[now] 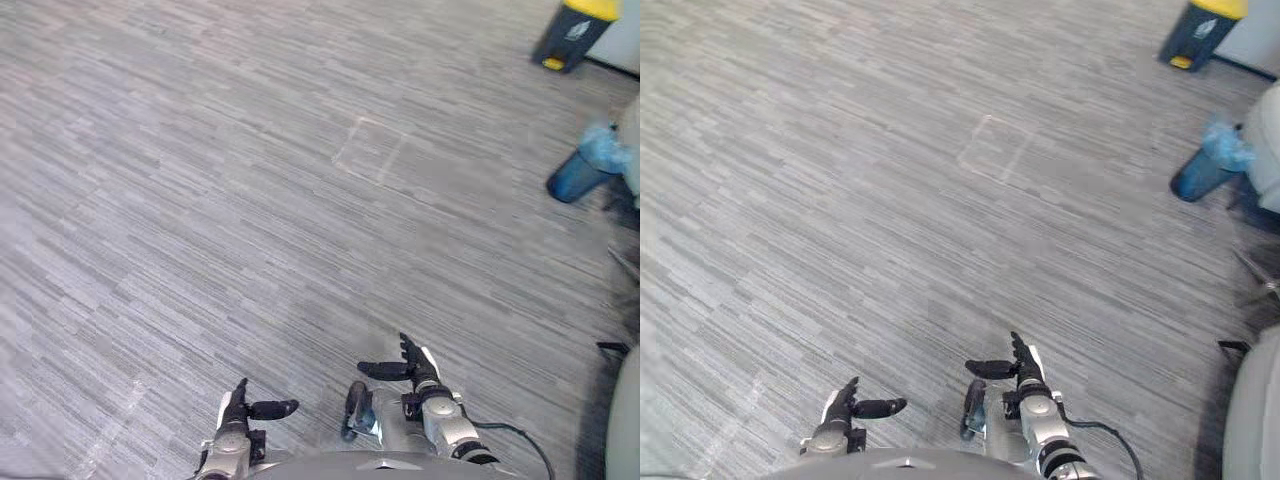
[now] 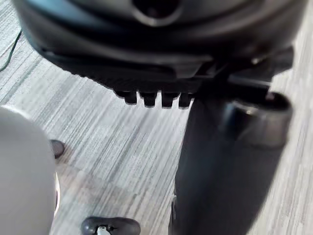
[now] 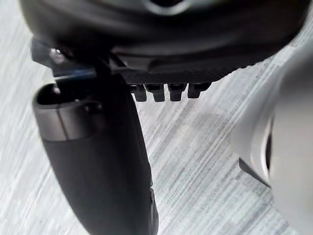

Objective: Organize the slippers on the shoe rack

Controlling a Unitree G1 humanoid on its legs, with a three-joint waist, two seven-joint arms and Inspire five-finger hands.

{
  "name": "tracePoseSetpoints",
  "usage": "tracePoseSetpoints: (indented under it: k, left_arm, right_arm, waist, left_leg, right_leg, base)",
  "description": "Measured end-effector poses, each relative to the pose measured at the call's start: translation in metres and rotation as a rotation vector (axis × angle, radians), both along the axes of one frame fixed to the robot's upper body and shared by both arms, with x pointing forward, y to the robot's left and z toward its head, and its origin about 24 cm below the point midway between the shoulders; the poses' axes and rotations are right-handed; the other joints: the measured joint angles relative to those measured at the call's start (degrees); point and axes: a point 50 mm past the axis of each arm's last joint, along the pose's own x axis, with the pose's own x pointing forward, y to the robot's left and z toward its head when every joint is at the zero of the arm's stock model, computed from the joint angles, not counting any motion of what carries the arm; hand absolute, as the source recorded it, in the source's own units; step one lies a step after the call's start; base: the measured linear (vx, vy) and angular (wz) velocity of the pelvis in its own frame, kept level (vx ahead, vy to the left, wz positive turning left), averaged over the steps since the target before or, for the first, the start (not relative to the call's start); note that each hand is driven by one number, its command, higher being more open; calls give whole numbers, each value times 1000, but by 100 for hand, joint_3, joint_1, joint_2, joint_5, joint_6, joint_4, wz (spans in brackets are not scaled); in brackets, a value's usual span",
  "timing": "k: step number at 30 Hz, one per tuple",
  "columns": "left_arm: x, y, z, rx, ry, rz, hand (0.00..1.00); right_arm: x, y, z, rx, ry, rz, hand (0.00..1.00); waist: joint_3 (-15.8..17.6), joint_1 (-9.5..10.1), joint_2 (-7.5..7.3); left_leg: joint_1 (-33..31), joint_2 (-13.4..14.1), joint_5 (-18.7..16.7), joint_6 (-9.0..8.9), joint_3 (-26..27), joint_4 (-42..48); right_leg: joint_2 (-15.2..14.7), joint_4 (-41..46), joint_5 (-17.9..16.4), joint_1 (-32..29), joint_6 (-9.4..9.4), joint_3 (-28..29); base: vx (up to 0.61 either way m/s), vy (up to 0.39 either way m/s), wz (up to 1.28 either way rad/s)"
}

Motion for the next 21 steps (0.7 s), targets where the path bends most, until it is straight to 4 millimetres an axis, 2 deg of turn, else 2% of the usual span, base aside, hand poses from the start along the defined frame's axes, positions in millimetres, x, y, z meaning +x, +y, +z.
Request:
tracePoseSetpoints:
  k: [1, 2, 3, 4, 5, 6, 7, 8, 9, 10, 11, 12, 13, 14, 15, 16, 17, 18, 19, 20, 21]
  left_arm:
    - [-8, 3, -1, 9, 11, 16, 100]
    - [-10, 3, -2, -2, 9, 66, 100]
    - [-11, 1, -1, -13, -1, 101, 100]
    - [-7, -1, 1, -30, -28, 145, 100]
    - [0, 4, 5, -15, -62, 138, 100]
    - [1, 6, 7, -10, -72, 135, 100]
    - [6, 12, 11, 8, -101, 131, 100]
    - [7, 14, 12, 15, -110, 130, 100]
    - [16, 17, 16, 22, -147, 126, 100]
    - [21, 16, 19, 21, -166, 124, 100]
    - [25, 16, 20, 18, -179, 124, 100]
    - [26, 15, 20, 13, -178, 132, 100]
    - [28, 19, 21, 27, -178, 125, 100]
    - [31, 21, 22, 36, -183, 115, 100]
    - [29, 23, 21, 34, -172, 120, 100]
    - [26, 26, 20, 39, -159, 120, 100]
    - [22, 23, 17, 39, -139, 110, 100]
    - [15, 24, 15, 43, -119, 95, 100]
    - [15, 25, 14, 53, -106, 79, 100]
    - [13, 24, 11, 57, -74, 60, 100]
    - [11, 22, 10, 59, -63, 56, 100]
  right_arm:
    - [0, 1, 1, 1, -8, 2, 100]
    - [-5, -2, 1, -4, -9, 0, 100]
    - [-8, -2, 0, -5, -6, -3, 100]
    - [-12, 2, -2, 6, 9, -9, 100]
    - [-16, 10, -5, 30, 37, -11, 100]
    - [-17, 13, -6, 38, 43, -11, 100]
    - [-19, 21, -7, 57, 54, -11, 100]
    - [-20, 22, -8, 59, 57, -11, 100]
    - [-14, 27, -6, 72, 49, -3, 100]
    - [-11, 27, -5, 71, 44, -3, 100]
    - [-11, 24, -6, 58, 50, -3, 100]
    - [-14, 23, -8, 53, 66, -2, 100]
    - [-16, 26, -9, 60, 75, -3, 100]
    - [-18, 25, -10, 57, 82, -5, 100]
    - [-20, 28, -11, 65, 89, -6, 100]
    - [-24, 29, -13, 67, 99, -11, 100]
    - [-30, 26, -15, 58, 115, -18, 100]
    - [-30, 24, -16, 52, 120, -19, 100]
    - [-29, 25, -15, 52, 114, -15, 100]
    - [-24, 24, -14, 46, 105, -10, 100]
    - [-21, 23, -13, 41, 95, -5, 100]
  waist:
    - [-51, -3, 35]
    - [-17, -23, 213]
    - [-67, 25, 339]
    - [-21, 138, 438]
    - [36, 200, 334]
    - [58, 240, 295]
    - [71, 315, 123]
    - [63, 324, 67]
    - [118, 392, -14]
    - [164, 453, -63]
    - [177, 513, -70]
    - [170, 618, -184]
    - [115, 554, -360]
    - [106, 450, -379]
    - [115, 464, -361]
    - [75, 474, -388]
    - [3, 442, -289]
    - [-14, 437, -367]
    - [-3, 393, -463]
    - [19, 330, -502]
    - [78, 285, -403]
  left_leg:
    - [-116, 88, -20, -57, -95, 666]
    - [-761, 492, 65, -195, -224, 2445]
    - [-1205, 734, 207, -368, -285, 3440]
    - [-1873, 1135, 180, -374, -199, 4961]
    - [-2245, 1295, 22, -259, 24, 5452]
    - [-2330, 1299, -21, -216, 106, 5447]
    - [-2636, 1260, -206, -124, 410, 5137]
    - [-2762, 1208, -259, -80, 508, 4904]
    - [-3124, 935, -421, 14, 678, 3810]
    - [-3349, 654, -339, 69, 637, 2861]
    - [-3453, 263, 396, 268, 488, 1661]
    - [-3278, 62, 825, 546, 459, 1425]
    - [-3172, -64, 832, 609, 511, 1293]
    - [-3194, -45, 670, 744, 487, 1468]
    - [-3290, 101, 458, 950, 522, 2025]
    - [-3315, 15, 203, 763, 563, 2235]
    - [-3047, -62, 56, 982, 676, 1902]
    - [-2652, -206, -199, 741, 707, 1561]
    - [-2414, -377, -271, 796, 712, 1346]
    - [-1974, -491, -378, 788, 688, 1145]
    - [-1629, -478, -445, 749, 688, 975]
  right_leg:
    - [100, -609, -78, 258, 155, -82]
    - [374, -1287, -220, 858, -53, -346]
    - [584, -1592, -247, 1097, -76, -322]
    - [878, -2017, -262, 1635, -100, -277]
    - [1014, -2469, -263, 2202, -105, -212]
    - [1028, -2584, -263, 2341, -105, -182]
    - [1040, -2945, -253, 2718, -89, -77]
    - [1039, -3038, -237, 2820, -62, -45]
    - [1008, -3320, -219, 3124, -24, 114]
    - [956, -3461, -229, 3277, 44, 226]
    - [893, -3633, -282, 3522, 207, 356]
    - [822, -3752, -292, 3686, 312, 551]
    - [653, -3797, -229, 3734, 410, 551]
    - [615, -3794, 85, 3775, 608, 588]
    - [662, -3643, 309, 3851, 700, 710]
    - [626, -3160, 332, 3783, 717, 777]
    - [540, -2297, 294, 3522, 778, 812]
    - [282, -835, 361, 2964, 885, 839]
    - [-8, 181, 452, 2548, 1019, 852]
    - [-290, 1296, 257, 2021, 748, 793]
    - [-331, 1606, 106, 1764, 591, 722]
  base:
    - [493, -332, 28]
    - [486, -305, 19]
    - [605, -311, -9]
    - [557, -191, -26]
    - [548, -181, -26]
    - [506, -154, -27]
    - [491, -118, -25]
    - [594, -88, -45]
    - [614, -5, -54]
    - [518, 50, -76]
    - [681, 92, -84]
    - [473, 64, -49]
    - [763, 121, -4]
    - [644, 143, 23]
    - [755, 192, 10]
    - [463, 172, -5]
    - [533, 249, -1]
    - [422, 201, 12]
    - [648, 168, 19]
    - [449, 32, 16]
    - [687, 47, 3]
